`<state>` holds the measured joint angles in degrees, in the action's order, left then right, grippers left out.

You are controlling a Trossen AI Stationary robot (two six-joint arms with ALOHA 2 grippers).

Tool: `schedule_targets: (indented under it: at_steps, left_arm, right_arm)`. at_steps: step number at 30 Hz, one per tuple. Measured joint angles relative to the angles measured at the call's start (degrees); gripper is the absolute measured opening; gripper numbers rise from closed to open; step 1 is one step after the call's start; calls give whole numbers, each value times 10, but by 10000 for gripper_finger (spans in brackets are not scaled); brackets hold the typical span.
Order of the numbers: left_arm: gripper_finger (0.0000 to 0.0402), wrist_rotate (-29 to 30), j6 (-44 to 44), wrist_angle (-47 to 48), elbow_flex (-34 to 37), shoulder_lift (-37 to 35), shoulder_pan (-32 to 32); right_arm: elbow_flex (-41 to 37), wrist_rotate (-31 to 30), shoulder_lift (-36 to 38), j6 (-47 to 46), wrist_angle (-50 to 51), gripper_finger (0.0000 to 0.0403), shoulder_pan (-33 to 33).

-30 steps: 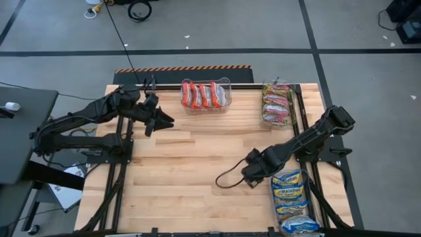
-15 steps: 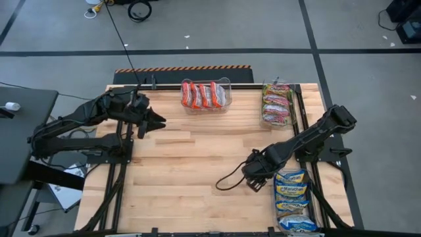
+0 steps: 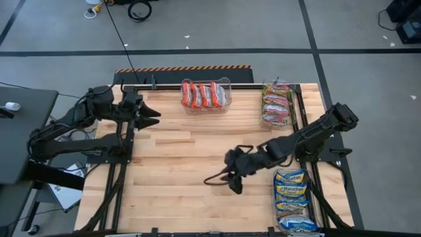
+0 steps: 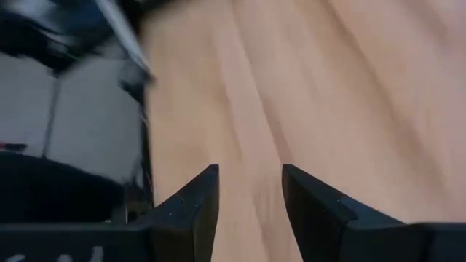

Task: Sort Maruchan noodles
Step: Return to Home Position

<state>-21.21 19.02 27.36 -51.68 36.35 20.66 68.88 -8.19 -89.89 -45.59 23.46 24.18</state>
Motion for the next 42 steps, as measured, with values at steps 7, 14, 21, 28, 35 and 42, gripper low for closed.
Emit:
schedule_targets:
  at_steps: [7, 14, 21, 28, 35, 42]
  left_arm:
    - [172, 15, -15, 20, 0, 0, 0]
    - [157, -3, -49, 6, 24, -1, -32]
    - [58, 54, -21, -161, 105, -23, -106]
    - [21, 74, -78, -176, 127, -25, -142]
    - [51, 75, -56, -170, 128, -18, -142]
    - [52, 138, -131, -306, 188, -1, -143]
  right_arm:
    - [1, 8, 0, 273, -152, 124, -58]
    - [1, 34, 1, 322, -163, 51, -156]
    - [1, 37, 20, 385, -223, 15, -197]
    - [-41, 47, 88, 429, -266, 7, -191]
    - [-71, 35, 167, 401, -204, 44, -186]
    - [-135, 75, 202, 449, -220, 48, -192]
